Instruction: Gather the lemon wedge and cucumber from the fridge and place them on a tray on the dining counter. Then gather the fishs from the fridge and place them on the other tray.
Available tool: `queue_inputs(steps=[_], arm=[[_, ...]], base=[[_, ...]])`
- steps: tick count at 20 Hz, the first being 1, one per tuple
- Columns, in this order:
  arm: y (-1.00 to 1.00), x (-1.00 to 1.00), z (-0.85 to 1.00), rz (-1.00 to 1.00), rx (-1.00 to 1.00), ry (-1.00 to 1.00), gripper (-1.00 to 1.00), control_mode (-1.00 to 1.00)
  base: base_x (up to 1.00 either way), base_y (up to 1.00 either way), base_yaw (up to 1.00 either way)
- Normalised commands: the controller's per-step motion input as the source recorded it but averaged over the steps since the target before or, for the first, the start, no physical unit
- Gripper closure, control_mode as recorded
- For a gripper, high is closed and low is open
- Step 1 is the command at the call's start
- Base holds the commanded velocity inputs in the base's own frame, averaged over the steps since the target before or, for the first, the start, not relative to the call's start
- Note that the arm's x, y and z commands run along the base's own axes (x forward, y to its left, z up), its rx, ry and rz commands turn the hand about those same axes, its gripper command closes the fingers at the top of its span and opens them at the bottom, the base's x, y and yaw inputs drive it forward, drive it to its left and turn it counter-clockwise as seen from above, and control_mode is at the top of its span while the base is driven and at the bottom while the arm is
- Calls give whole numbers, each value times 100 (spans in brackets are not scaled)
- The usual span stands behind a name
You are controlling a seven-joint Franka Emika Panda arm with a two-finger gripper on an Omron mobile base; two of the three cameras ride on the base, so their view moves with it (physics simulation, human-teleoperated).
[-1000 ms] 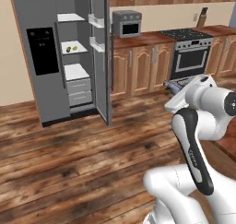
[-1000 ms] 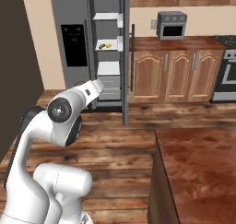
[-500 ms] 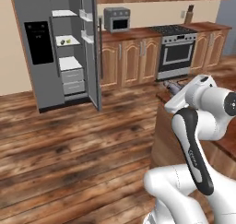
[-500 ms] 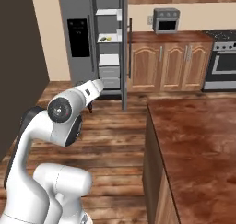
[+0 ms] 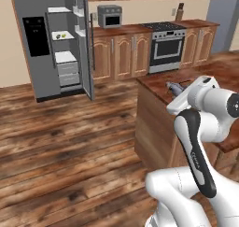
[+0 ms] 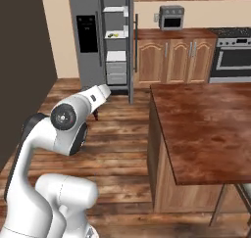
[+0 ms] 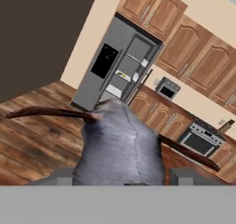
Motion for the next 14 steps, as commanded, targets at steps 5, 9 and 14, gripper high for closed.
queue_inputs(steps=[5,9,14], arm=[[0,0,0,0,0,0,100,100],[0,0,0,0,0,0,100,100],[0,0,0,0,0,0,100,100]], base=[[-100,-49,0],[-76,-98,0],[-4,-100,0]])
